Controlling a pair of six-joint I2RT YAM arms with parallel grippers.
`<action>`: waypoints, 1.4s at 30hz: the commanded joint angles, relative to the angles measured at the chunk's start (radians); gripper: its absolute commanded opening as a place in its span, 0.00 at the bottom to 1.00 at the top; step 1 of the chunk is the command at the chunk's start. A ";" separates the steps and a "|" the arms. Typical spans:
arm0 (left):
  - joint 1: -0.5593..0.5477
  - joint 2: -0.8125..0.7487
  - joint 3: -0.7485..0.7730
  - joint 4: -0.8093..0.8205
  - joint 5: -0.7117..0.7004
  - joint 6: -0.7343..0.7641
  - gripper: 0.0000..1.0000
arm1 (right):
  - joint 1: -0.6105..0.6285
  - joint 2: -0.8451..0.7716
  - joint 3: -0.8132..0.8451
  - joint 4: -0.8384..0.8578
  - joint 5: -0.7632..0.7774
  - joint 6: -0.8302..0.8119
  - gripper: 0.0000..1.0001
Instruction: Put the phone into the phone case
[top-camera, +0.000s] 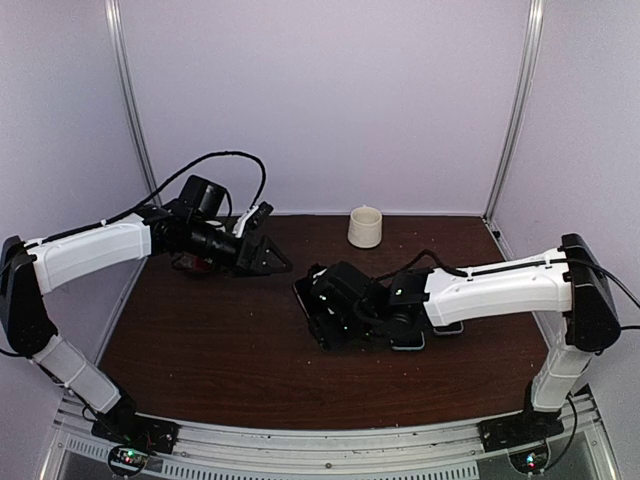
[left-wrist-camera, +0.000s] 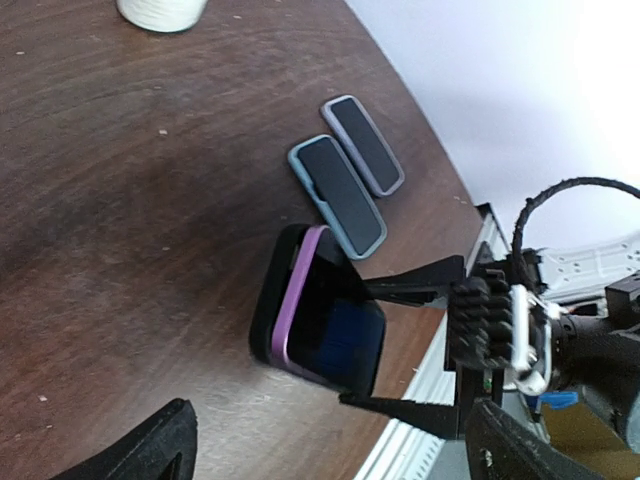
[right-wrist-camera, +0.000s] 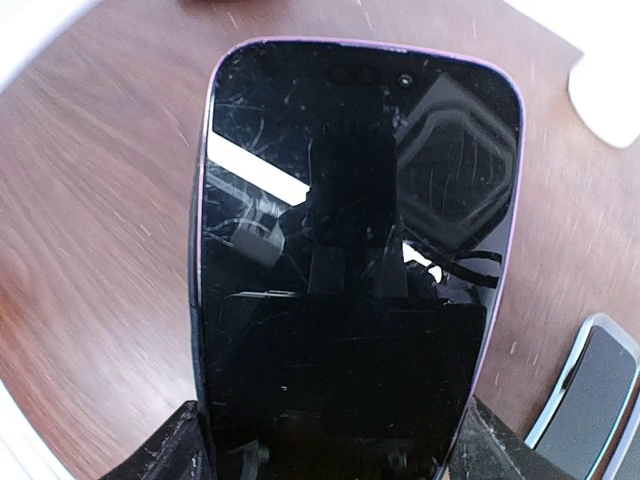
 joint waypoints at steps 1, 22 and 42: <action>-0.011 0.009 -0.002 0.086 0.097 -0.023 0.97 | 0.053 -0.056 -0.011 0.189 0.175 -0.130 0.29; -0.012 0.043 0.004 0.063 0.118 -0.006 0.53 | 0.092 -0.099 -0.035 0.275 0.242 -0.210 0.29; -0.052 0.063 0.026 -0.004 0.080 0.076 0.00 | 0.090 -0.108 -0.057 0.284 0.211 -0.232 0.66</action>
